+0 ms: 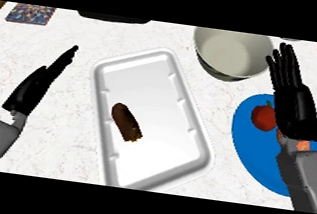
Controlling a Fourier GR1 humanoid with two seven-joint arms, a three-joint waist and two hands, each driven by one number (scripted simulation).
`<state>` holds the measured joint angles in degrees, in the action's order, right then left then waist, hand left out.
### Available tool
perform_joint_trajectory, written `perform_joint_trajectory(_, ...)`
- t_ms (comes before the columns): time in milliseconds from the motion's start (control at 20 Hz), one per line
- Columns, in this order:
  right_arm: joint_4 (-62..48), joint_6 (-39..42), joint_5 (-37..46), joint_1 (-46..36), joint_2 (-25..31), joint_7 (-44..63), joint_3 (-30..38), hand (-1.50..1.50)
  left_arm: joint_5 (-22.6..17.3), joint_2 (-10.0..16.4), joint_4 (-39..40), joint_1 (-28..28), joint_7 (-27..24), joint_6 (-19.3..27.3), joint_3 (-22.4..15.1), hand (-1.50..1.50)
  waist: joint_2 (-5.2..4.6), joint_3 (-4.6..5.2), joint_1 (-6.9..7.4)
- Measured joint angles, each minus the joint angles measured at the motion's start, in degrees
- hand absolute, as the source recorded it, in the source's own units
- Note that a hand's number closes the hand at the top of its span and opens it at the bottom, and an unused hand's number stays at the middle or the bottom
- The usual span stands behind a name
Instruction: Pick the squash from the plate and place it in the bowl
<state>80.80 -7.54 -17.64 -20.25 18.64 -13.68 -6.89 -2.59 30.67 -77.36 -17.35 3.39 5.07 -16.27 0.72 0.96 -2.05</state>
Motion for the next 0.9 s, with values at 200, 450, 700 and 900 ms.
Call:
perform_joint_trajectory(200, 1.2, 7.4, -0.5, 3.7, 8.3, -1.3, 2.7, 1.50, -4.5, -5.1, -1.6, 1.9, -0.7, -0.3, 0.9, 0.00, -0.27, -0.58, 0.46)
perform_joint_trajectory(450, -3.5, 8.9, 4.3, 9.7, 19.7, -2.8, 7.9, -1.50, -12.3, -12.8, -4.3, 5.2, -0.8, -0.3, 1.7, 0.00, -0.52, -0.66, -0.40)
perform_joint_trajectory(700, -6.1, 14.5, 5.2, 17.7, 22.7, -16.8, 11.5, -1.50, -16.2, -16.0, -8.1, 7.8, 0.1, -1.3, 1.6, 0.00, -0.54, -0.96, 0.77)
perform_joint_trajectory(900, -2.9, 15.2, 11.5, 21.9, 27.6, -21.6, 11.0, -1.50, -16.9, -17.3, -9.5, 8.7, 1.3, -1.1, 1.2, 0.00, -0.48, -0.94, 1.03)
